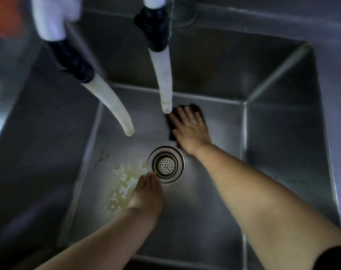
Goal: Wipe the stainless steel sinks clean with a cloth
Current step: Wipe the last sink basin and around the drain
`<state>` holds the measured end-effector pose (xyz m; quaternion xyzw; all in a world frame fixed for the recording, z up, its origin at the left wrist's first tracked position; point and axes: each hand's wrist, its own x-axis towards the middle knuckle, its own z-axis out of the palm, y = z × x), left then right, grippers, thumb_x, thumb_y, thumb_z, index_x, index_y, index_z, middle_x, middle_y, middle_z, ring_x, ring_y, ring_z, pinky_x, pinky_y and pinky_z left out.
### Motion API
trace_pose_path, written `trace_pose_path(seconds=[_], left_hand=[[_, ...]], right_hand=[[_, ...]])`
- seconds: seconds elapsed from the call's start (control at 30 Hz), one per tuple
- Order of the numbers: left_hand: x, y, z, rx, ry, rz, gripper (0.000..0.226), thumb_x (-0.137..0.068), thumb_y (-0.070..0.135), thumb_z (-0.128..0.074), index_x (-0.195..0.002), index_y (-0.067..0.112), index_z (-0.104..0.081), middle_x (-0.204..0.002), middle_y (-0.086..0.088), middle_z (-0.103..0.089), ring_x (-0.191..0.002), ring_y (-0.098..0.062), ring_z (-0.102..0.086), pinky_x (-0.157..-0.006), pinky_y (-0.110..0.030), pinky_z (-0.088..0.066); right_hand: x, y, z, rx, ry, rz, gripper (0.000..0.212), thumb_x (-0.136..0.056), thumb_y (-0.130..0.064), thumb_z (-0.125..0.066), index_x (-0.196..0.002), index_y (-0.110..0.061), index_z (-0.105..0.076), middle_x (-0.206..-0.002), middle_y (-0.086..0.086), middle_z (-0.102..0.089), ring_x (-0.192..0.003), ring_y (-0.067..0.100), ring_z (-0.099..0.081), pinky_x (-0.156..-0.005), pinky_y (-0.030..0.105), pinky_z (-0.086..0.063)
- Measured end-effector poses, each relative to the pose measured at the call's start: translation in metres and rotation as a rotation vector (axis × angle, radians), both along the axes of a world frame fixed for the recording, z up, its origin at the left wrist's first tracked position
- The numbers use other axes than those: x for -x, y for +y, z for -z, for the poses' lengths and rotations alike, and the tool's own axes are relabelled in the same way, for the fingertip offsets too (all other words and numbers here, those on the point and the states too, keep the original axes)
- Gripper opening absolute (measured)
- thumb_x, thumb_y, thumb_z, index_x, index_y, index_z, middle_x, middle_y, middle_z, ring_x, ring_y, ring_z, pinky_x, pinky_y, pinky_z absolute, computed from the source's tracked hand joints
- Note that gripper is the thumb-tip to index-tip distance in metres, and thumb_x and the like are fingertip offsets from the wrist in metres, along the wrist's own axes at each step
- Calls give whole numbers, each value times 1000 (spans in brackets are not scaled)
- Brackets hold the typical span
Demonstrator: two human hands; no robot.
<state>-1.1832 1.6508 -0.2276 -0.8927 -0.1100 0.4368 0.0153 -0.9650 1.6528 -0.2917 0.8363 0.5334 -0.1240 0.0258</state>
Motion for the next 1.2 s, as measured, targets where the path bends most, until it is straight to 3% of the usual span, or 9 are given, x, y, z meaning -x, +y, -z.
trace_pose_path(seconds=[0.13,0.37,0.47,0.6,0.67,0.83,0.93,1.03,1.2], left_hand=[[11,19,-48,94,-60,-57,81,-92,28,-50,-148,-2,-1,-156,-21,-3,-144,-33,-10,-116,-45,-12],[78,103,-115,145,-338,-155,67,-82,54,-57,-135,16,-40,-133,-3,-52,-115,-22,-54,-95,-34,-45],[103,126,-116,22,-401,-150,73,-41,54,-86,-99,12,-70,-88,-3,-72,-70,-21,-69,-61,-31,-57],[111,131,-96,16,-419,-158,77,-69,59,-69,-131,17,-51,-121,-1,-61,-102,-21,-63,-91,-33,-47],[111,131,-91,-2,-485,-184,80,-69,61,-68,-134,19,-48,-125,1,-60,-105,-19,-61,-90,-28,-45],[120,135,-79,10,-511,-237,72,-33,44,-90,-91,5,-74,-73,-10,-71,-57,-28,-67,-56,-36,-56],[121,135,-78,8,-486,-210,76,-41,49,-87,-101,4,-72,-82,-11,-72,-69,-26,-69,-67,-37,-56],[119,136,-80,44,-468,-244,80,-81,59,-54,-143,14,-33,-133,-6,-51,-121,-22,-49,-105,-38,-31],[119,137,-86,102,-510,-280,78,-38,50,-88,-100,5,-72,-81,-12,-71,-71,-27,-69,-73,-41,-55]], right_hand=[[-20,-46,-5,76,-66,290,60,-97,-49,-22,-150,-34,0,-160,-2,3,-146,21,10,-115,39,12],[21,4,1,82,-32,548,60,-98,-48,-21,-151,-31,0,-160,7,4,-146,28,11,-114,51,9],[52,39,3,31,-96,407,61,-97,-48,-24,-151,-30,-1,-160,6,-3,-146,27,5,-115,52,6],[119,75,10,-19,-85,40,60,-95,-48,-17,-151,-29,-6,-159,10,-8,-146,33,0,-115,55,-1],[147,83,16,-13,-66,-142,61,-94,-49,-11,-151,-29,-8,-160,9,-6,-146,32,4,-115,55,-3],[102,88,20,-69,-59,-369,55,-99,-46,-31,-150,-29,-19,-159,5,-14,-147,30,-5,-118,46,0],[47,83,12,-36,-137,-146,63,-92,-51,-24,-150,-27,-21,-158,8,-18,-146,31,-11,-117,47,-6],[8,62,6,4,-156,95,71,-85,-56,-12,-151,-27,-15,-159,3,-12,-147,24,-4,-117,45,-6],[23,78,9,40,-186,277,80,-80,-57,3,-152,-22,-4,-160,9,-6,-147,27,0,-118,49,-5]])
